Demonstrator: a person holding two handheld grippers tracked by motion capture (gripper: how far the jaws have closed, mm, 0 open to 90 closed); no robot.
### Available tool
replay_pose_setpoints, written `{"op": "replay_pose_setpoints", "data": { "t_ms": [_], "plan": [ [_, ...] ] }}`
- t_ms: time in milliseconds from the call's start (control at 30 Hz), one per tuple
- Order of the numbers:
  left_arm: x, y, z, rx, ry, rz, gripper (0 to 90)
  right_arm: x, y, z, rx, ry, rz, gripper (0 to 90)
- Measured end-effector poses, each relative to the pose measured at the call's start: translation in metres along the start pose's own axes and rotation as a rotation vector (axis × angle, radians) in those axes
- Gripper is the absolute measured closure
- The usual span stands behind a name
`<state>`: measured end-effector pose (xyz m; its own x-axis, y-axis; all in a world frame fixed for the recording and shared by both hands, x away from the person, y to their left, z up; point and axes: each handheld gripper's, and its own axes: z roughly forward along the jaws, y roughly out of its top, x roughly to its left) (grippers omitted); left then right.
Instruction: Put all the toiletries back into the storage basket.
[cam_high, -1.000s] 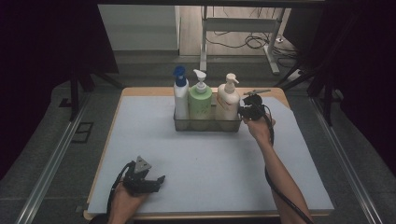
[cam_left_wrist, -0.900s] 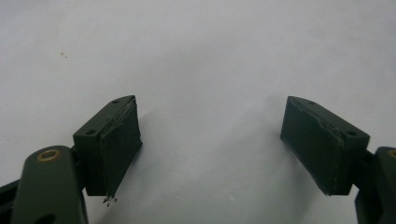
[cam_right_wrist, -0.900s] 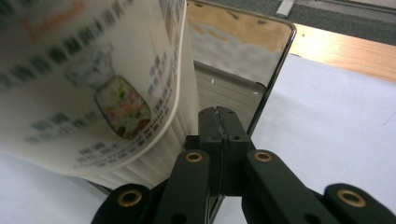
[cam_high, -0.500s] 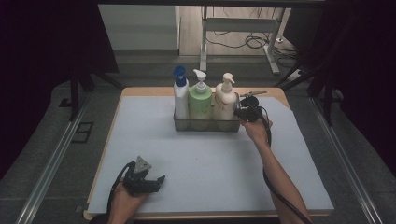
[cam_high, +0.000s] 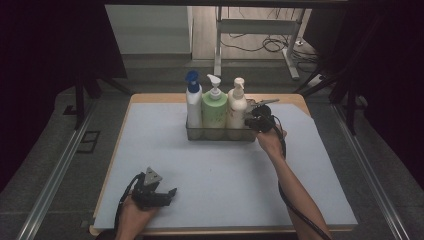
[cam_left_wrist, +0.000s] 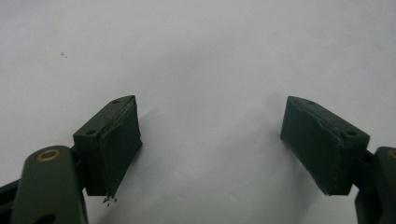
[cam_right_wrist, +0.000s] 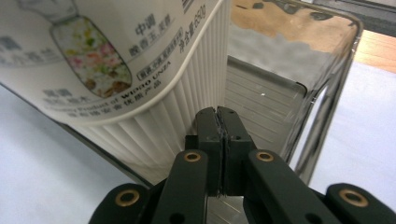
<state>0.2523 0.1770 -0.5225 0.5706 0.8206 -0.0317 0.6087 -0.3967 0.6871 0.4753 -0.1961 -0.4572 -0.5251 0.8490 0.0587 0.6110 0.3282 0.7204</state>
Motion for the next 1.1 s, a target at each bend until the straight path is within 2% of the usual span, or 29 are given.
{"op": "replay_pose_setpoints", "data": {
  "t_ms": [200, 267, 400, 767, 1100],
  "plan": [
    [0.0, 0.0, 0.0, 0.001, 0.0, 0.001, 19.5, 0.007, 0.001, 0.002, 0.001, 0.018, -0.014, 88.0],
    [0.0, 0.0, 0.0, 0.001, 0.001, 0.001, 19.5, 0.01, 0.002, 0.002, 0.001, 0.007, -0.022, 88.6],
    [0.0, 0.0, 0.0, 0.0, 0.0, 0.0, 19.5, 0.009, 0.001, 0.001, -0.001, 0.017, -0.005, 89.1],
    [0.0, 0.0, 0.0, 0.0, 0.001, 0.001, 19.5, 0.013, -0.001, 0.0, -0.006, 0.004, -0.001, 89.2],
    [0.0, 0.0, 0.0, -0.001, 0.001, 0.001, 19.5, 0.012, -0.002, -0.007, -0.016, -0.008, -0.047, 82.7]
  ]
}}
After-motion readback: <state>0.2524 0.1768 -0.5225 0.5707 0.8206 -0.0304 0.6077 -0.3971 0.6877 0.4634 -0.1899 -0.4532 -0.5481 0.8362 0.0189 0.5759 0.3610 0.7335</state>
